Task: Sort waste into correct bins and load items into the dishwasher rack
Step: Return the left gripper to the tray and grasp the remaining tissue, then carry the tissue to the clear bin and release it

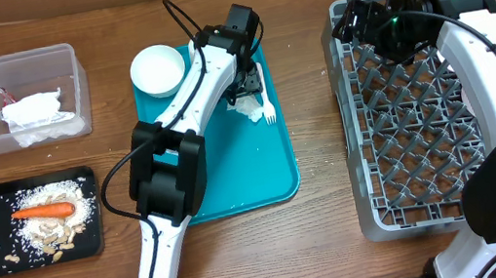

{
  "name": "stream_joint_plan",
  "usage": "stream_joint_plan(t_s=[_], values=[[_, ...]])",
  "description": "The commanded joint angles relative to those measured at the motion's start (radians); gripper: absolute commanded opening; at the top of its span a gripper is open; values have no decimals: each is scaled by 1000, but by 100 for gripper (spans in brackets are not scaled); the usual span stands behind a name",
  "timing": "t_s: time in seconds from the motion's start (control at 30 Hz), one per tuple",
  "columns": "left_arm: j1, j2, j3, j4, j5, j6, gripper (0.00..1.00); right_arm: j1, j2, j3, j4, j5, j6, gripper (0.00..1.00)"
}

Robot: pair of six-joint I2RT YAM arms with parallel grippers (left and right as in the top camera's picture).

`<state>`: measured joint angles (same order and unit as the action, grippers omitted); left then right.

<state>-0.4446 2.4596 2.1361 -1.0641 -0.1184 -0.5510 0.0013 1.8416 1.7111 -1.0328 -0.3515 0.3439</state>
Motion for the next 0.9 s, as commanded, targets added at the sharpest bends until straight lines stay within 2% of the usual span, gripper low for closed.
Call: stream_joint_plan(t_s=[0.0,0.07,0.17,0.2,0.37,0.63,0.77,0.87], values=[[-1,19,-6,-22,-70,-2,55,-3,-14,16,4,-5,5,100],[-1,19,-6,-28,-72,2,39,-3,-14,16,4,-5,5,100],[-1,16,4,-48,-72,24,9,-3,-14,16,4,-5,5,100],[-1,14,15,-64,-73,25,4,-3,-14,16,4,-5,5,100],[0,-9,116,-154,-72,24,4,-3,-14,16,4,-5,5,100],[14,-84,380,-298,-72,24,4,-3,-14,16,4,-5,5,100],[67,-136,483,-336,-77,17,4,-3,-14,16,4,-5,5,100],[138,-180,494,-340,-104,-19,4,-3,-14,16,4,-5,5,100]])
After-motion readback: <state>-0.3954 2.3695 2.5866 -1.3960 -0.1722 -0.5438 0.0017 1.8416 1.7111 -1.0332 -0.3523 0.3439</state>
